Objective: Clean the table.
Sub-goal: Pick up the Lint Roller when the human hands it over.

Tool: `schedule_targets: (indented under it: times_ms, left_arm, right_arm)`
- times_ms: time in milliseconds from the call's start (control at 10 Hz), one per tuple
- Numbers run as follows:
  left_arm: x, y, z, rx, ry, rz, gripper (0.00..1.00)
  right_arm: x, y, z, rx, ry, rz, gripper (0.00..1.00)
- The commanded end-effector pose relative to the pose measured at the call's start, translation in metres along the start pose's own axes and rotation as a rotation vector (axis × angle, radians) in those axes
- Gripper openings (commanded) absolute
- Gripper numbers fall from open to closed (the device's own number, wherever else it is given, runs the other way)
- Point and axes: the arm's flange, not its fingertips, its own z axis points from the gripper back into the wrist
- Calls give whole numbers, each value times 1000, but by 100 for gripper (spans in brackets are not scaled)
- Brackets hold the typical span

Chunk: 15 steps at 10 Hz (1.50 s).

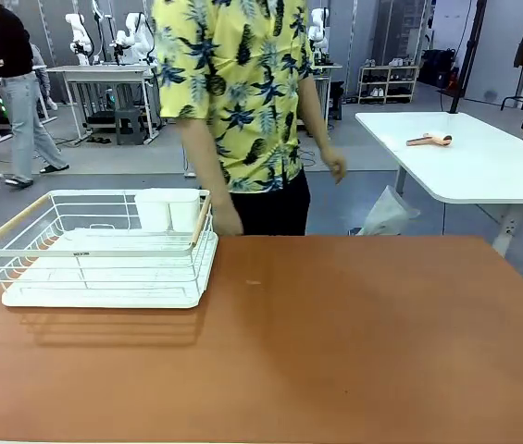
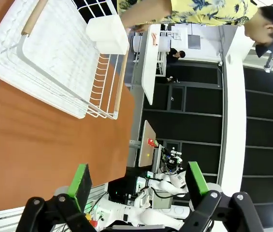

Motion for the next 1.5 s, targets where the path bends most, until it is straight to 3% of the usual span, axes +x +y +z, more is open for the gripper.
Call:
schedule_targets:
  times_ms: [0, 1400]
  left_arm:
    - [-3, 1, 3, -7, 12, -12, 100]
    - [-3, 1, 3, -7, 12, -12, 100]
  right_arm:
    - [1, 2, 0, 12, -2, 11, 100]
    - [1, 2, 0, 12, -2, 11, 100]
